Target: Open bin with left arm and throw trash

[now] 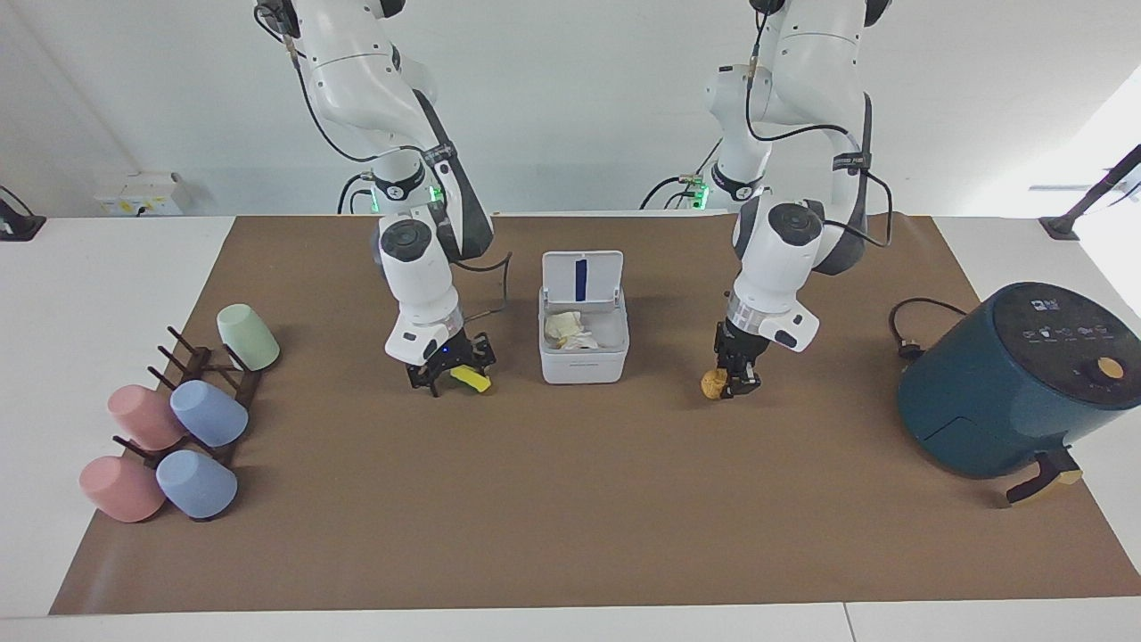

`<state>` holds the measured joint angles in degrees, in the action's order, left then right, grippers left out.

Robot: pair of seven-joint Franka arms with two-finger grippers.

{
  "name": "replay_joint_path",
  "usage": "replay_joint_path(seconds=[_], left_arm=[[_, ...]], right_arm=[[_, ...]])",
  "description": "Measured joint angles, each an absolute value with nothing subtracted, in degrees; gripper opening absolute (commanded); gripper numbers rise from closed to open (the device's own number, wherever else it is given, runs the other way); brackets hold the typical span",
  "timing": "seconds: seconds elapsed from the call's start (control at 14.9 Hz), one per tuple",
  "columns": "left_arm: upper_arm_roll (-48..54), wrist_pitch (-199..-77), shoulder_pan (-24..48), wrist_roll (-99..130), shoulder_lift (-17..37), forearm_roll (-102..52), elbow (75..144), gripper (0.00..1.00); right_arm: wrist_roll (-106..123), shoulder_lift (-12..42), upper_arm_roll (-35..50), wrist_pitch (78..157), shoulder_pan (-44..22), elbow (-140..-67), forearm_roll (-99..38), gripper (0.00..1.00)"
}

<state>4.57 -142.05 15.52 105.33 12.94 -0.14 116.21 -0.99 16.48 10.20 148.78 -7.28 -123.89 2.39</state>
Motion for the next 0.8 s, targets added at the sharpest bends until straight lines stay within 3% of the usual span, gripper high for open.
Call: replay_joint_path(seconds=[0.27, 0.8], left_arm=[[7.08, -135.94, 16.21, 87.86, 12.6, -0.14, 106.3, 0.0], [19.06, -131.62, 17.36, 54.09, 12.6, -5.04, 105.89, 0.0]], right_arm=[[-1.01, 15.31, 10.22, 147.5, -7.33, -123.9, 2.39, 0.0], [-3.2, 11.66, 9.86, 142.29, -7.57, -123.18, 2.39, 0.0]])
